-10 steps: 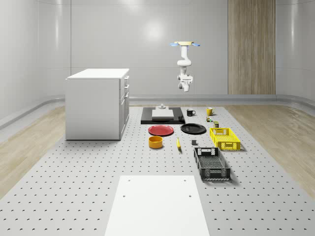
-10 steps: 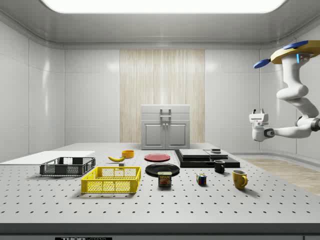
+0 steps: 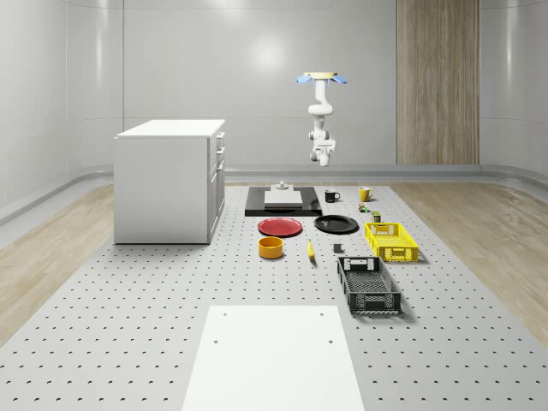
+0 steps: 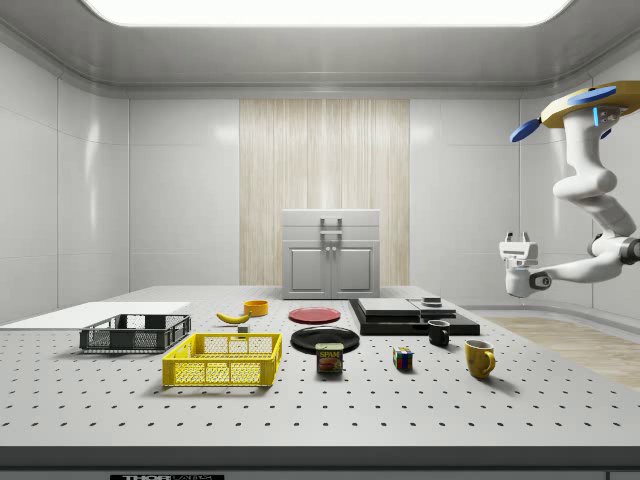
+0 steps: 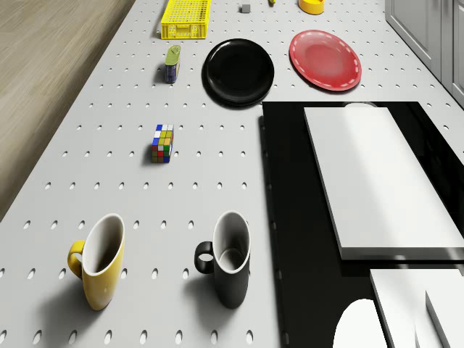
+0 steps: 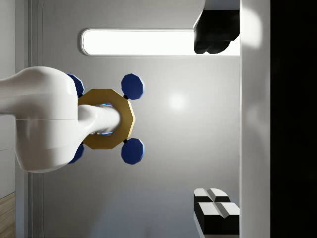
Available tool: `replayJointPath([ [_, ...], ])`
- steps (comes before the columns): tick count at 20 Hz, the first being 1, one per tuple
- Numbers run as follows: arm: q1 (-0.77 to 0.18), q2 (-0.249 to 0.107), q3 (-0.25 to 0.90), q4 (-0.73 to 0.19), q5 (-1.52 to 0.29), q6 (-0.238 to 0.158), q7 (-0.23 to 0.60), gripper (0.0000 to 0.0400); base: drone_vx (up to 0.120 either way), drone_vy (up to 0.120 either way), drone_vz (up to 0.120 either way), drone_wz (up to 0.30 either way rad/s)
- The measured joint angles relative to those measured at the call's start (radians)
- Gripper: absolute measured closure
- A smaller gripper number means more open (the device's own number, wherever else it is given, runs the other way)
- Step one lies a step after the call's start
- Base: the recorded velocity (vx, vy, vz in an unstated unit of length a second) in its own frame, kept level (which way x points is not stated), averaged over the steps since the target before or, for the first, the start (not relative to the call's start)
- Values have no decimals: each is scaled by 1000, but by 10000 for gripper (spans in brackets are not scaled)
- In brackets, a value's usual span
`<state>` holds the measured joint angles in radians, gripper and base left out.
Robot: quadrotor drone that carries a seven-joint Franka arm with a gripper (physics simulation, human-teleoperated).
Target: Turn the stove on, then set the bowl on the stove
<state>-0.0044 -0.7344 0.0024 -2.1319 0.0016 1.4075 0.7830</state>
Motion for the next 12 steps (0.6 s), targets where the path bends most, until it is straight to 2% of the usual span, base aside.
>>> replayJointPath([
  [8,-2,29,1,76,1,-41,-1,0,0,0,0,0],
  [12,-2,32,1,86,1,-45,-1,0,0,-120,0,0],
])
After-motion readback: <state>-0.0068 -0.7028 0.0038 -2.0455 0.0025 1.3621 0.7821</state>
